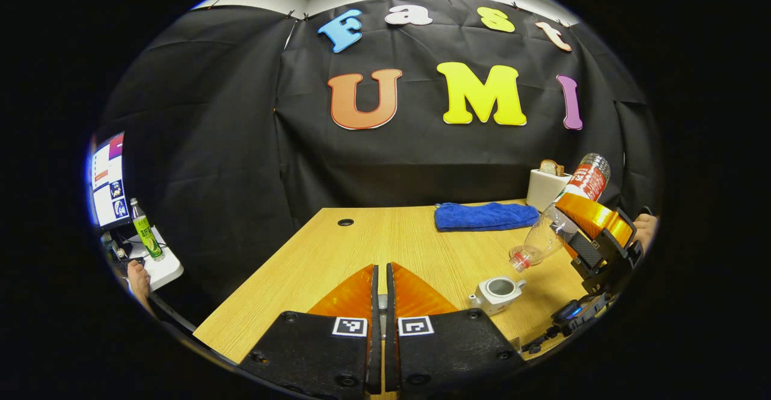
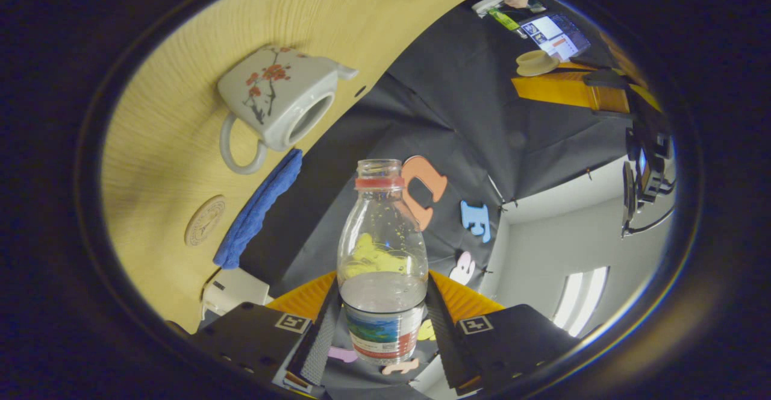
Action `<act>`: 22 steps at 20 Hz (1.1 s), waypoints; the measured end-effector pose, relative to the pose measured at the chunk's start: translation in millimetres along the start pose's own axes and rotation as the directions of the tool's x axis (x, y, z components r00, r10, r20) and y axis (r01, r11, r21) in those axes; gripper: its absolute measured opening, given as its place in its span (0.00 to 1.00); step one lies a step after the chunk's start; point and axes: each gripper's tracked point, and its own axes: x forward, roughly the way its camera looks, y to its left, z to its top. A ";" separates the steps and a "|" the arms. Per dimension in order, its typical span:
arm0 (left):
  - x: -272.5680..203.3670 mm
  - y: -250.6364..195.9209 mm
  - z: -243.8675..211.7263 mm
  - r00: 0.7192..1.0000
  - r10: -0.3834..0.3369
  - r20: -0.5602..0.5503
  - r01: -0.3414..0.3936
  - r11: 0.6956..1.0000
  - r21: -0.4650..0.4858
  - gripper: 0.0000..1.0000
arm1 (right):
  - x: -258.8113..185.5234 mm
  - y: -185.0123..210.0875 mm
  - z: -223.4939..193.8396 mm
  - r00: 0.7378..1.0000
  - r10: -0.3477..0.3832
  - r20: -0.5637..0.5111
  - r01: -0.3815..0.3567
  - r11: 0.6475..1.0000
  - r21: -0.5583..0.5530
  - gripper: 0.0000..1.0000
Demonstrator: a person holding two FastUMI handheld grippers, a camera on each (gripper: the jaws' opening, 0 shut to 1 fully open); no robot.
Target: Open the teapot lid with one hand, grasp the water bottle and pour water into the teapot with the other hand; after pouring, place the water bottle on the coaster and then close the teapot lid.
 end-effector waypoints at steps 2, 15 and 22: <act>1.8 0.4 -3.8 1.000 -0.007 -0.014 0.007 1.000 -0.021 0.05 | 0.0 7.8 -5.0 0.999 0.020 -0.030 -0.017 0.996 0.085 0.76; 6.1 -17.4 -3.6 0.999 -0.054 -0.006 0.053 0.998 -0.020 0.05 | -14.9 62.6 -37.3 0.935 0.346 -0.079 -0.149 0.584 0.798 0.77; -0.3 -4.3 6.2 1.000 -0.010 0.025 0.010 1.000 -0.014 0.05 | -0.3 96.4 -69.7 0.854 0.514 -0.087 -0.004 0.172 0.985 0.74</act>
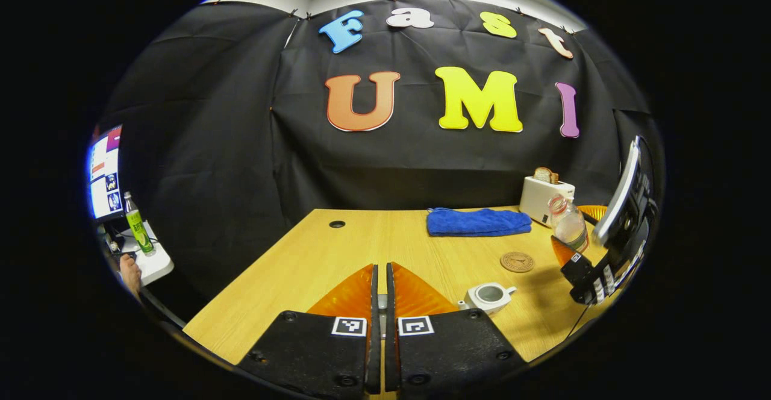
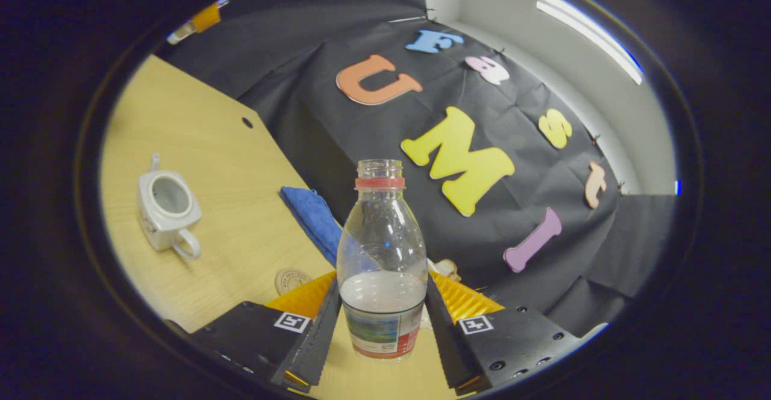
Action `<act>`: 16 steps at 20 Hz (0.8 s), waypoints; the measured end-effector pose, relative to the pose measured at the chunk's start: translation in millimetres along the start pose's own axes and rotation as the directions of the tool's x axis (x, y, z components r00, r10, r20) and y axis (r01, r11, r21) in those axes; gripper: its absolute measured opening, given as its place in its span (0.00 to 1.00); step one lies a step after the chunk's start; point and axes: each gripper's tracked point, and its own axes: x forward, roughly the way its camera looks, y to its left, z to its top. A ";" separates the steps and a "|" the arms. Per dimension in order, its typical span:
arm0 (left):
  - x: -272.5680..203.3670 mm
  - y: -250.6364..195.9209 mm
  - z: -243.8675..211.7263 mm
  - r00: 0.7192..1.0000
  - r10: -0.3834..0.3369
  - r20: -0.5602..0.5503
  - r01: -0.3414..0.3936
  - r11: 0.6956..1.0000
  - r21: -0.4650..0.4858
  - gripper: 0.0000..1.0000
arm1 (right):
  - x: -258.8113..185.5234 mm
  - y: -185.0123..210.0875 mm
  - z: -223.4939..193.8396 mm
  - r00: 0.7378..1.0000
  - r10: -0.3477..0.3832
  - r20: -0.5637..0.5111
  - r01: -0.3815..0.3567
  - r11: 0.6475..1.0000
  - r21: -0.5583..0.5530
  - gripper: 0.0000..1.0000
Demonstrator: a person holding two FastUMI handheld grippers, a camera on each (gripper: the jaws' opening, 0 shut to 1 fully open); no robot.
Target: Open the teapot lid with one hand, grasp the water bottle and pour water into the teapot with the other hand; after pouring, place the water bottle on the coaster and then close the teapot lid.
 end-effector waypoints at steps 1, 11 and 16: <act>-1.8 1.1 1.1 1.000 0.002 0.005 -0.002 1.000 0.000 0.05 | 4.7 -2.9 1.7 1.000 0.011 -0.006 -0.011 0.997 0.071 0.74; -12.7 -7.0 12.0 0.999 -0.008 0.032 0.007 0.999 0.032 0.05 | 70.2 8.7 -1.1 0.989 0.097 -0.112 -0.014 0.814 0.581 0.74; -20.7 -14.6 17.9 0.998 -0.030 0.051 0.026 0.997 0.077 0.05 | 96.6 31.6 0.9 0.984 0.154 -0.084 -0.061 0.747 0.662 0.76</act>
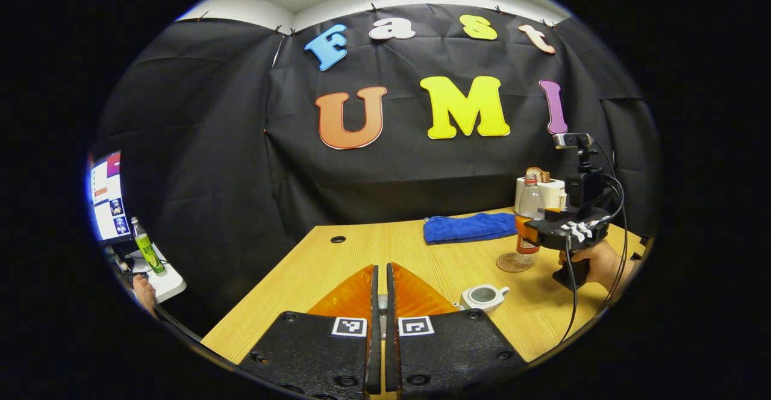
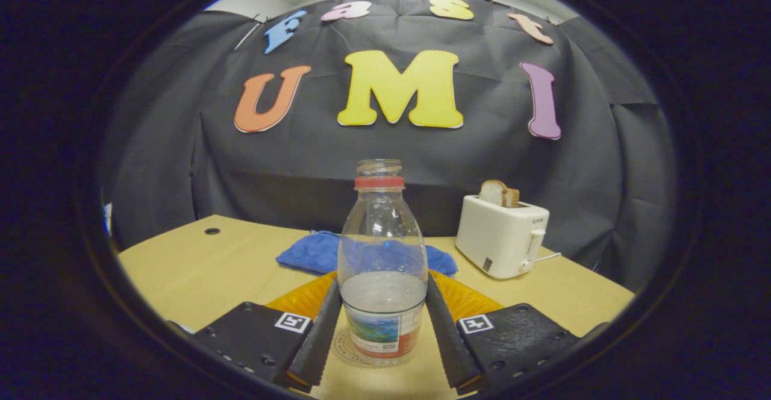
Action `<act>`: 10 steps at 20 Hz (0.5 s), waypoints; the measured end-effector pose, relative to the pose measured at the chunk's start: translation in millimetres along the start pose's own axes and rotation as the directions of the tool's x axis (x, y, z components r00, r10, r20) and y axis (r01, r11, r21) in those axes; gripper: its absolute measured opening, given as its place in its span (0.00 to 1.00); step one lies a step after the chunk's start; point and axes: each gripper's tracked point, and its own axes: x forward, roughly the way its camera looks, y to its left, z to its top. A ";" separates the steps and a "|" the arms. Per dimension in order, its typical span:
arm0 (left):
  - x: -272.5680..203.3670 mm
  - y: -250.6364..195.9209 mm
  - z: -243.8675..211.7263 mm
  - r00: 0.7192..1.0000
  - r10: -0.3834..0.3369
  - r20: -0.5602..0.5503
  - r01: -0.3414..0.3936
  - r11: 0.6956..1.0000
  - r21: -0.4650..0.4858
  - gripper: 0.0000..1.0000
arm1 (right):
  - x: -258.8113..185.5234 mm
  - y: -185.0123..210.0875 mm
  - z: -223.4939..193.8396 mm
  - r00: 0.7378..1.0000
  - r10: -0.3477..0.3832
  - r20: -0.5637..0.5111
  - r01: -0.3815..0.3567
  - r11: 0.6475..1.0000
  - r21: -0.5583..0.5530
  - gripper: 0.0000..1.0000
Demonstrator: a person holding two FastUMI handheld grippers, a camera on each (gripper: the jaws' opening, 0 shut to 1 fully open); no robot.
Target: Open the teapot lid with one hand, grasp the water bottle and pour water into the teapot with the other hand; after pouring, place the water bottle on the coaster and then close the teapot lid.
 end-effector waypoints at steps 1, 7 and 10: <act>-2.5 -0.6 2.9 1.000 -0.003 0.008 0.003 1.000 0.003 0.05 | 5.2 0.5 0.6 1.000 -0.002 0.002 0.002 1.000 0.012 0.76; -2.3 5.8 -0.6 1.000 -0.008 0.001 0.008 1.000 -0.009 0.05 | 14.0 1.5 -4.5 1.000 -0.002 0.002 0.002 0.999 0.036 0.74; -2.5 9.3 -1.2 1.000 0.000 -0.003 0.000 1.000 -0.011 0.05 | 14.9 3.2 -5.9 1.000 0.009 -0.004 -0.008 0.999 0.039 0.77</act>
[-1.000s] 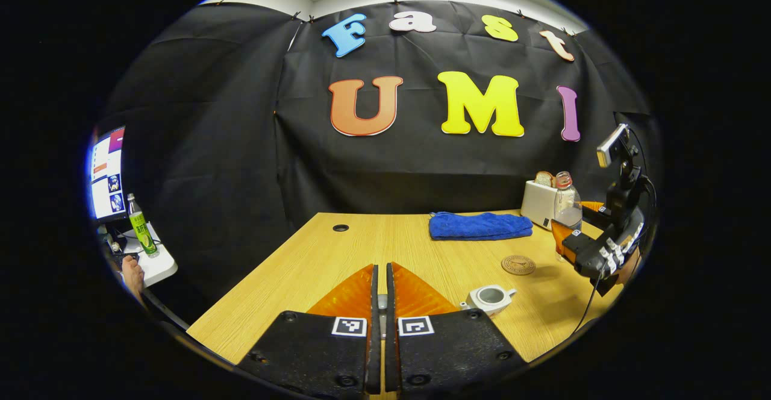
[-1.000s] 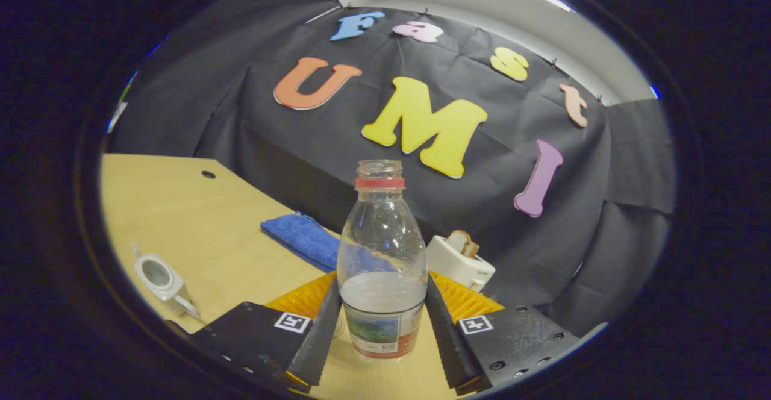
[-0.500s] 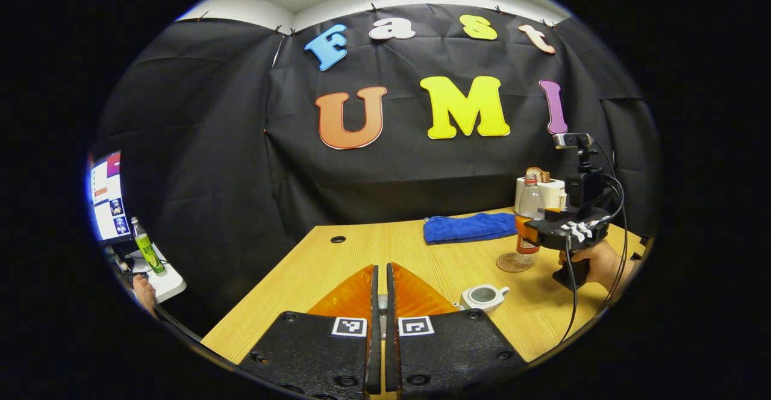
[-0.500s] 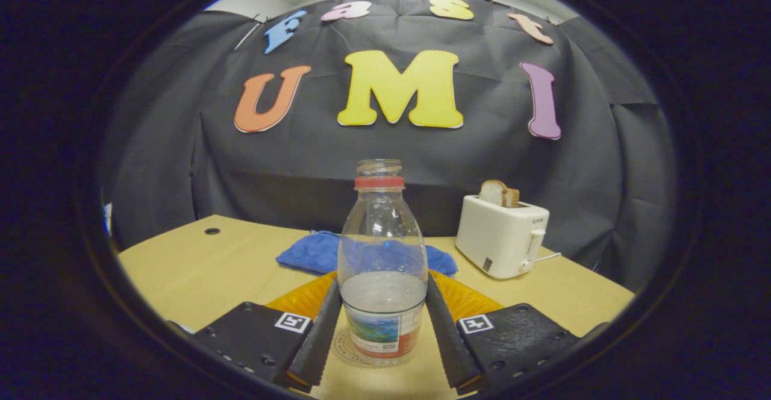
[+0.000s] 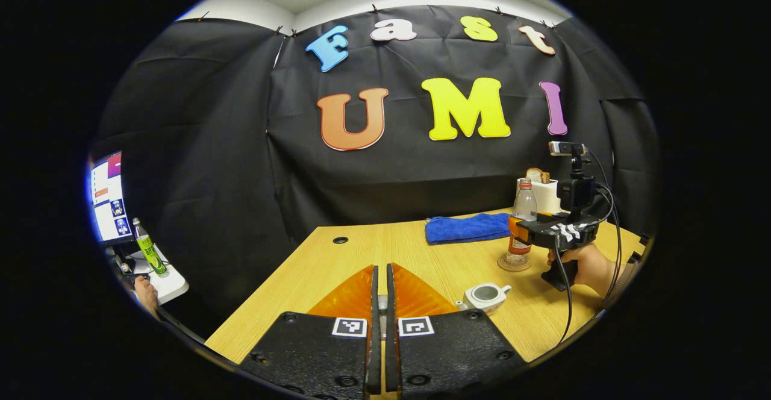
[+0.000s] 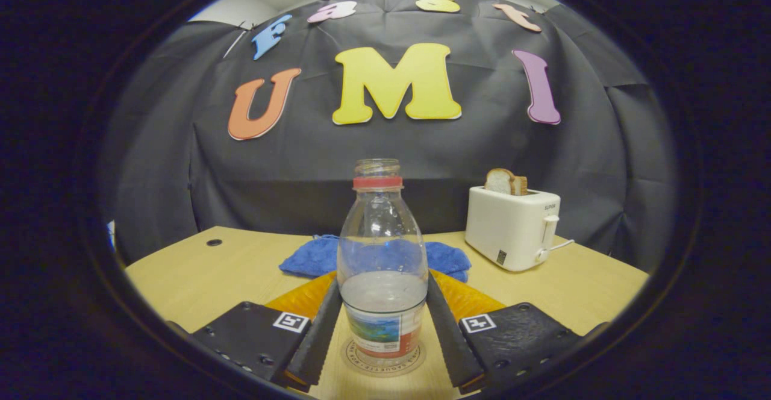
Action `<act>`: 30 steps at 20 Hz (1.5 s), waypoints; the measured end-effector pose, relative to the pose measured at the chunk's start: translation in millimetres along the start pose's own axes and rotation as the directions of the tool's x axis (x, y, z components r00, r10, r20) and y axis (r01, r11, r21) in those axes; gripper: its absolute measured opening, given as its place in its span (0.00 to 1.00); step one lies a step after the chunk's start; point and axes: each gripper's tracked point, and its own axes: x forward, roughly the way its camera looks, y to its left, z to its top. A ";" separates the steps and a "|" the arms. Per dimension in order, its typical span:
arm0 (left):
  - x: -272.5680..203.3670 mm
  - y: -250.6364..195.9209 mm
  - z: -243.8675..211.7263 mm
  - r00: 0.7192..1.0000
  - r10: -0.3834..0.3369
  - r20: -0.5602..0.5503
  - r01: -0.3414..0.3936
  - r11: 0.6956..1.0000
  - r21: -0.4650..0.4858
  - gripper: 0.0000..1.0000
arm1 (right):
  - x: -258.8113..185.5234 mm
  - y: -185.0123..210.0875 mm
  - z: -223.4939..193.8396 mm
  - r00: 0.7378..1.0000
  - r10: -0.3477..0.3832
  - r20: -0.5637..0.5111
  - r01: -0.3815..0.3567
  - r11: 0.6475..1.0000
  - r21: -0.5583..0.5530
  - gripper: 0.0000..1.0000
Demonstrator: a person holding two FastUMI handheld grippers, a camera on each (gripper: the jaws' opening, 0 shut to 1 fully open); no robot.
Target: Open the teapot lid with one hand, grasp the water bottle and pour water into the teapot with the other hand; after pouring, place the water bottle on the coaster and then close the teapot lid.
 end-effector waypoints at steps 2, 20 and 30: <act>1.8 0.0 -3.0 1.000 0.000 -0.007 0.000 1.000 -0.009 0.05 | -1.0 -0.1 -0.1 1.000 0.000 -0.002 0.000 1.000 -0.015 0.77; 22.3 -59.1 -8.6 0.988 -0.152 -0.022 0.150 0.987 -0.057 0.05 | -87.2 -8.3 27.7 0.983 0.136 0.126 -0.132 0.991 -0.039 0.95; 63.2 -135.4 -29.4 0.957 -0.288 0.020 0.288 0.944 -0.162 0.05 | -180.1 -31.0 2.4 0.948 0.207 0.242 -0.145 0.958 -0.249 0.96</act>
